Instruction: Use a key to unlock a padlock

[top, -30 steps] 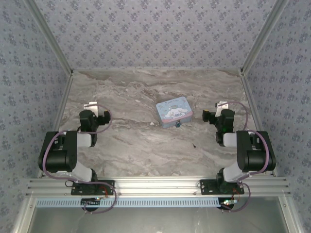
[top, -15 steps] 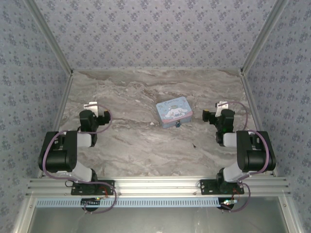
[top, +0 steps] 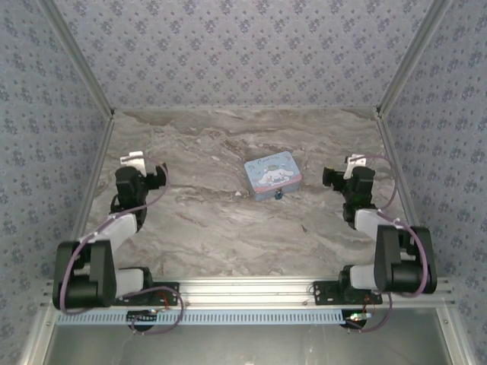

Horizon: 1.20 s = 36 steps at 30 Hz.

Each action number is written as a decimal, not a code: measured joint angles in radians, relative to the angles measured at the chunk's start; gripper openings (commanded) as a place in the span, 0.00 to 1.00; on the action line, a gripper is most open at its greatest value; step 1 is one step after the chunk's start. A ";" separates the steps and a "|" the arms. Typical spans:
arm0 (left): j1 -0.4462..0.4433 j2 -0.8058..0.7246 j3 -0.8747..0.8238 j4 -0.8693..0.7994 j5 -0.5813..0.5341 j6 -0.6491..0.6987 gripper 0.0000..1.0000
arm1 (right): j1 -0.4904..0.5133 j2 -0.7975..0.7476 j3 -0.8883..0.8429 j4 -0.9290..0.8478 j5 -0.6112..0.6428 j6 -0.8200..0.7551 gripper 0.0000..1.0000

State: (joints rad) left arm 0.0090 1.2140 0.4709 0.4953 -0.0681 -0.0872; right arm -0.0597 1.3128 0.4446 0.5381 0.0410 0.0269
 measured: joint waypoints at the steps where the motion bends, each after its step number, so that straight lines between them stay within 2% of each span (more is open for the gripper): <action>1: 0.000 -0.032 0.040 -0.063 0.001 -0.030 0.99 | -0.002 -0.032 0.016 -0.044 0.001 0.013 1.00; 4: 0.000 -0.067 0.161 -0.240 0.019 -0.119 0.99 | -0.002 -0.102 0.085 -0.209 0.004 0.058 1.00; 8: -0.006 -0.081 0.255 -0.413 0.099 -0.233 0.99 | -0.003 -0.171 0.177 -0.442 -0.015 0.108 1.00; 13: -0.100 -0.115 0.254 -0.547 0.195 -0.337 0.99 | -0.001 -0.304 0.205 -0.689 -0.071 0.179 1.00; 18: -0.247 -0.154 0.172 -0.532 0.272 -0.465 0.99 | 0.035 -0.452 0.205 -0.865 -0.119 0.266 0.94; 22: -0.367 -0.156 0.092 -0.487 0.293 -0.561 0.98 | 0.092 -0.507 0.205 -0.970 -0.154 0.333 0.88; 31: -0.532 -0.053 0.075 -0.369 0.331 -0.674 0.98 | 0.330 -0.462 0.205 -1.135 -0.142 0.475 0.80; 36: -0.561 -0.014 0.075 -0.320 0.338 -0.694 0.98 | 0.461 -0.372 0.207 -1.163 -0.116 0.547 0.74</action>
State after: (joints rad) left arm -0.5522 1.1995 0.5461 0.1753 0.2699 -0.7807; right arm 0.4015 0.9409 0.6518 -0.6250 -0.0750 0.5735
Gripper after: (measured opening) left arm 0.977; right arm 0.760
